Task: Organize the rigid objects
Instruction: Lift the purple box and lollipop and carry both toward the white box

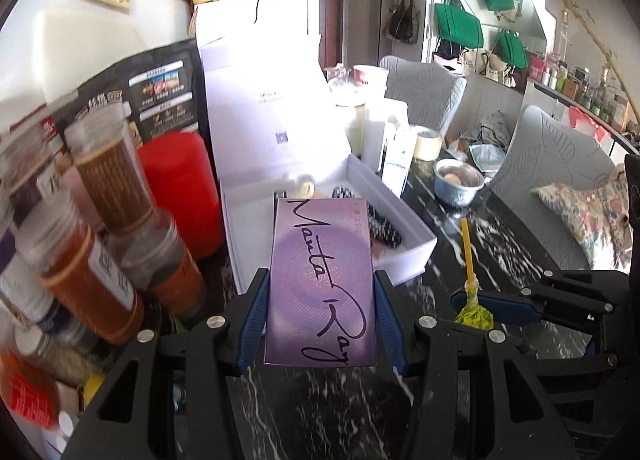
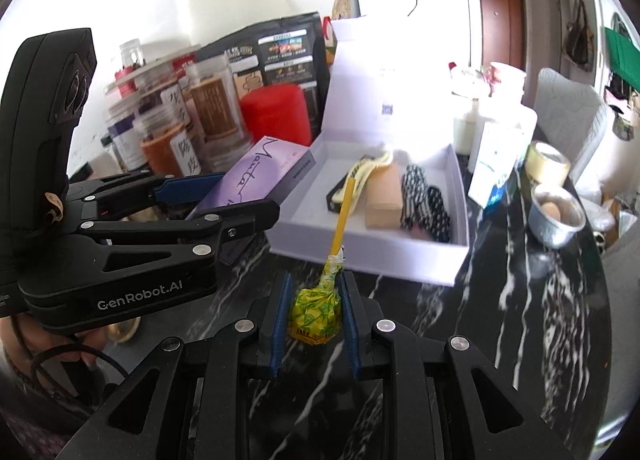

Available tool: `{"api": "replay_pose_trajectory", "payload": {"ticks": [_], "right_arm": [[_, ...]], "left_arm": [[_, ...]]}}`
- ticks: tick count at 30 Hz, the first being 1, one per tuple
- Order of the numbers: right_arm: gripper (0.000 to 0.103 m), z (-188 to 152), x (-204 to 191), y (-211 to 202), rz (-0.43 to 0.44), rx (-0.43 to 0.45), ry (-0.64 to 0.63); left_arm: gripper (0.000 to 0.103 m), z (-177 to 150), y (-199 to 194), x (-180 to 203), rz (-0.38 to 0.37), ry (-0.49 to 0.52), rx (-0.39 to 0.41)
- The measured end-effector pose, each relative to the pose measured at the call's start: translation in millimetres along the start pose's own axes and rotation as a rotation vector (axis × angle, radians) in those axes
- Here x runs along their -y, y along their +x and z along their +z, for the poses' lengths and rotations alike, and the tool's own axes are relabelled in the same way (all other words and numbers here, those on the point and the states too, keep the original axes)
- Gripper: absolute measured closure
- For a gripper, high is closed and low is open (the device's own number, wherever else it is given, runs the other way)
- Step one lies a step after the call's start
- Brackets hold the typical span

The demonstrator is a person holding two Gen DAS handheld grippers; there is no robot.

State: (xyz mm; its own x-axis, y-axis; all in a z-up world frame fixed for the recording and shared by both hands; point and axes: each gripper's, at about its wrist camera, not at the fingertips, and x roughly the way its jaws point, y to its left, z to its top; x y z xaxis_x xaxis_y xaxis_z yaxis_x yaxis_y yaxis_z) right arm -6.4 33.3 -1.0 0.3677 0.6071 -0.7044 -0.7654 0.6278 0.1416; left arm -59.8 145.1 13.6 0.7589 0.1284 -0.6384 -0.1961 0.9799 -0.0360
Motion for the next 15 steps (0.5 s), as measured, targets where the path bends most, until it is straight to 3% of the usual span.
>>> {"api": "replay_pose_trajectory", "payload": {"ticks": [15], "right_arm": [[0.079,54,31,1,-0.020,0.060,-0.040]], "left_arm": [[0.053,58,29,-4,-0.017,-0.044,0.053]]}}
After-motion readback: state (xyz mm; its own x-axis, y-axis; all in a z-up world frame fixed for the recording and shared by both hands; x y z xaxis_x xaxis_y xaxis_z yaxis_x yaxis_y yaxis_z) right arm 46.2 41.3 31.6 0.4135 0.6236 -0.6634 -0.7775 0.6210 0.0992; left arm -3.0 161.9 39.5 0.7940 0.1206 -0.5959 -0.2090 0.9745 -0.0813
